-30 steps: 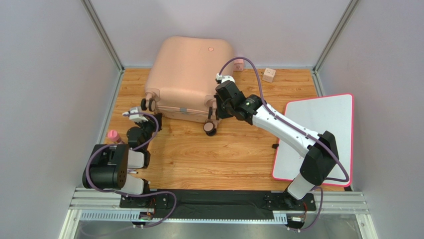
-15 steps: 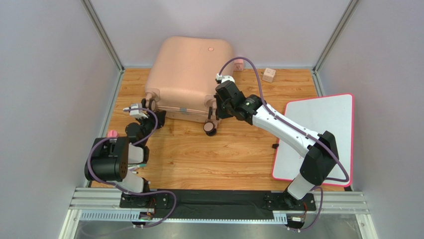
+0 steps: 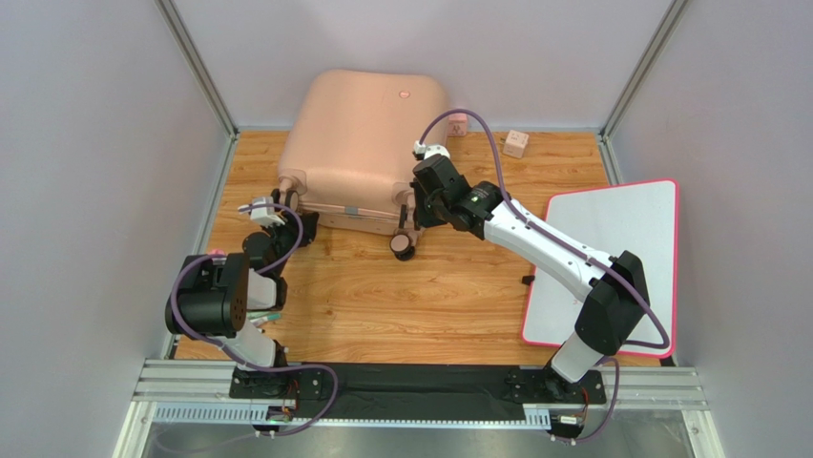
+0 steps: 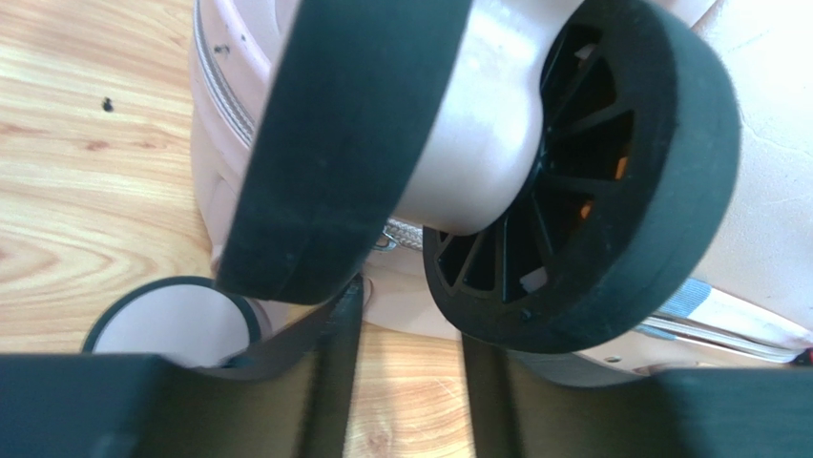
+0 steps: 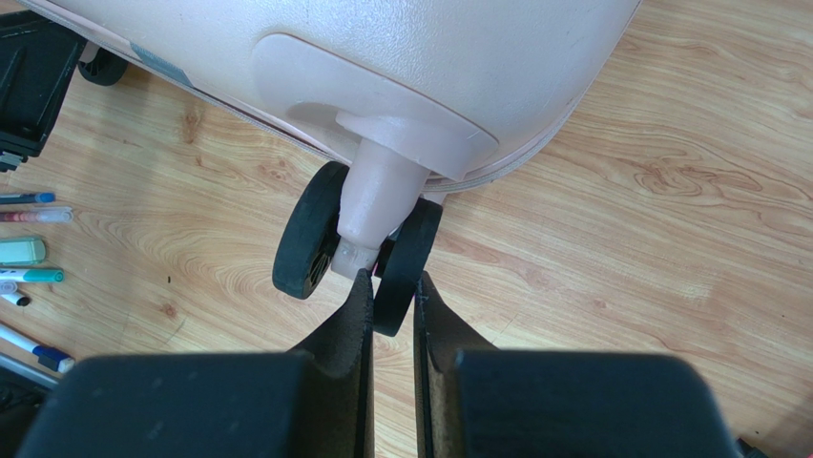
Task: Pack the luggage
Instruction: Zip the luggage at the center of the board.
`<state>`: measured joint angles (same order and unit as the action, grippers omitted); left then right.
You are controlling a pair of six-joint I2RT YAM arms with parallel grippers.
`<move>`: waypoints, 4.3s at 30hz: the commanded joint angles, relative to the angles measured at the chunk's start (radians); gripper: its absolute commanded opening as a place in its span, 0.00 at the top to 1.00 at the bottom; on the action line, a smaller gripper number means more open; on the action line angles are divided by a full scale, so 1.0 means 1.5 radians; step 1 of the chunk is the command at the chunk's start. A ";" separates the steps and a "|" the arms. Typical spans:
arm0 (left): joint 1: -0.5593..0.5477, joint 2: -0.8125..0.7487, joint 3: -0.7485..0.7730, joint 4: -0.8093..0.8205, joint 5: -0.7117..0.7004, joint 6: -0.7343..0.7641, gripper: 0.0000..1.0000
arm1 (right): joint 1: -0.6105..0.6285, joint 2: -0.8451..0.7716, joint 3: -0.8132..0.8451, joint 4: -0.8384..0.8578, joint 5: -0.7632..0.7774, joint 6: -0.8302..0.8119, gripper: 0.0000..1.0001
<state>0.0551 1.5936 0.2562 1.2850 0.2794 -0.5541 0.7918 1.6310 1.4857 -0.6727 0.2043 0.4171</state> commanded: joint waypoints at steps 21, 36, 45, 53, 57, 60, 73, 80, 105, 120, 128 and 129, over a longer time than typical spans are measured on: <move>-0.011 -0.041 -0.014 0.130 0.093 0.043 1.00 | 0.009 -0.007 0.007 0.078 -0.003 -0.047 1.00; -0.143 -0.050 0.033 0.049 0.060 0.069 1.00 | 0.009 -0.006 0.008 0.081 -0.012 -0.042 1.00; -0.048 -0.304 -0.027 -0.235 -0.028 0.058 0.90 | 0.009 -0.029 0.025 0.065 0.018 -0.059 1.00; 0.027 -0.350 0.056 -0.453 0.061 0.133 0.76 | -0.016 -0.064 -0.001 0.098 0.035 -0.037 1.00; 0.054 -0.329 0.053 -0.435 0.113 0.114 0.59 | -0.017 -0.077 0.002 0.096 0.028 -0.022 1.00; 0.054 -0.327 0.063 -0.459 0.119 0.121 0.55 | -0.025 -0.087 0.000 0.097 0.015 -0.011 0.99; 0.050 -0.271 0.100 -0.444 0.104 0.124 0.42 | -0.055 -0.143 -0.110 0.168 -0.063 -0.008 1.00; 0.001 -0.209 0.155 -0.445 0.071 0.166 0.39 | -0.055 -0.136 -0.116 0.185 -0.086 -0.014 1.00; -0.025 -0.149 0.212 -0.447 -0.050 0.163 0.74 | -0.055 -0.123 -0.118 0.203 -0.125 -0.010 1.00; -0.035 -0.180 0.200 -0.481 -0.087 0.166 1.00 | -0.055 -0.123 -0.125 0.203 -0.125 -0.002 1.00; -0.069 -0.276 0.168 -0.581 -0.135 0.151 0.46 | -0.055 -0.117 -0.104 0.167 -0.147 0.013 1.00; -0.069 -0.289 0.159 -0.595 -0.137 0.145 0.38 | -0.055 -0.116 -0.104 0.164 -0.148 0.015 1.00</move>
<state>-0.0200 1.2499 0.4866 0.3725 0.0834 -0.3290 0.6849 1.4834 1.2800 -0.4744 0.0956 0.4362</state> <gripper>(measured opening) 0.536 0.095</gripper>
